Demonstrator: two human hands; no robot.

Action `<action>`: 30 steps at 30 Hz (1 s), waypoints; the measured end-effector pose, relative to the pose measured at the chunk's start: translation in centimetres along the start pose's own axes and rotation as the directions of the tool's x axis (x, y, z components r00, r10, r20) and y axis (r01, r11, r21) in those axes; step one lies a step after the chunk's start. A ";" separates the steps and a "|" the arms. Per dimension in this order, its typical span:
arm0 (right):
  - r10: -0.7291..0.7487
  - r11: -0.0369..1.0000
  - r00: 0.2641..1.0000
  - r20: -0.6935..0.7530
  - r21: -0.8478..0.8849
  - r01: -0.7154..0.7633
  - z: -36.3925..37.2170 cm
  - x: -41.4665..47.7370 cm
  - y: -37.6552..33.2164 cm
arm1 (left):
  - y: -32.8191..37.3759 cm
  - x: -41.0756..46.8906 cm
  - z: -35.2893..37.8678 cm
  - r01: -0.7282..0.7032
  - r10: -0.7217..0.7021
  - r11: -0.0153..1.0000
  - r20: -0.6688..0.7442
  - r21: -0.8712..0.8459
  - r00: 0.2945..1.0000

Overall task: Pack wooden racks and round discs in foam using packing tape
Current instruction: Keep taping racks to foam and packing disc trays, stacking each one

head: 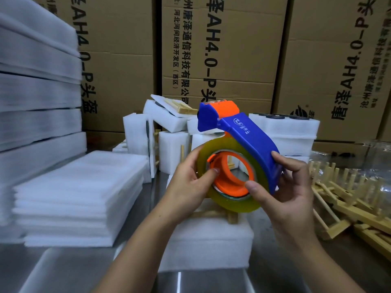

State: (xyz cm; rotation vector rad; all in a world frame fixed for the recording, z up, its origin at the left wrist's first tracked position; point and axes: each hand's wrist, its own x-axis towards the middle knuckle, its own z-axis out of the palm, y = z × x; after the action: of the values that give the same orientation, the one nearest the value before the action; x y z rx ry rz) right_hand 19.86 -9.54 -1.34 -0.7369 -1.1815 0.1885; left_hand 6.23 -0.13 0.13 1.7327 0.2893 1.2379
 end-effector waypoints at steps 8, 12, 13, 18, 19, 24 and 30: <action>-0.216 0.962 0.971 -0.101 -0.195 0.194 0.1 -0.5 0.3 | 0.1 -0.4 1.1 0.014 -0.014 1.000 -0.001 -0.011 1.000; -0.395 0.884 0.917 -0.044 -0.290 0.367 -0.6 0.0 0.0 | 0.5 -0.3 0.1 0.129 -0.119 0.989 0.144 -0.067 0.982; -0.457 0.828 0.889 0.000 -0.365 0.426 -0.9 0.2 0.1 | 0.8 -0.2 -0.3 0.160 -0.147 0.981 0.120 -0.113 0.982; -0.595 0.528 0.736 0.324 -0.532 0.662 -2.0 0.8 0.2 | 2.1 0.8 -3.9 0.248 -0.280 0.825 0.013 -0.508 0.960; -0.600 0.493 0.712 0.365 -0.532 0.688 -2.0 0.8 0.2 | 2.4 0.8 -4.4 0.266 -0.294 0.799 0.036 -0.539 0.955; -0.603 0.412 0.635 0.484 -0.492 0.767 -1.8 0.7 0.2 | 2.4 0.7 -4.5 0.333 -0.408 0.766 -0.017 -0.550 0.913; -0.603 0.406 0.612 0.512 -0.464 0.787 -1.8 0.5 0.4 | 2.2 0.5 -4.7 0.361 -0.475 0.712 -0.035 -0.602 0.879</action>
State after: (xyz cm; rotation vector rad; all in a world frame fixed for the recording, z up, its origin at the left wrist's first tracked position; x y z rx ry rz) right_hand 21.75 -9.78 -1.51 -0.7478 -1.7665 -0.9580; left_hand 1.91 1.67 2.31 0.9444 0.3501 1.0036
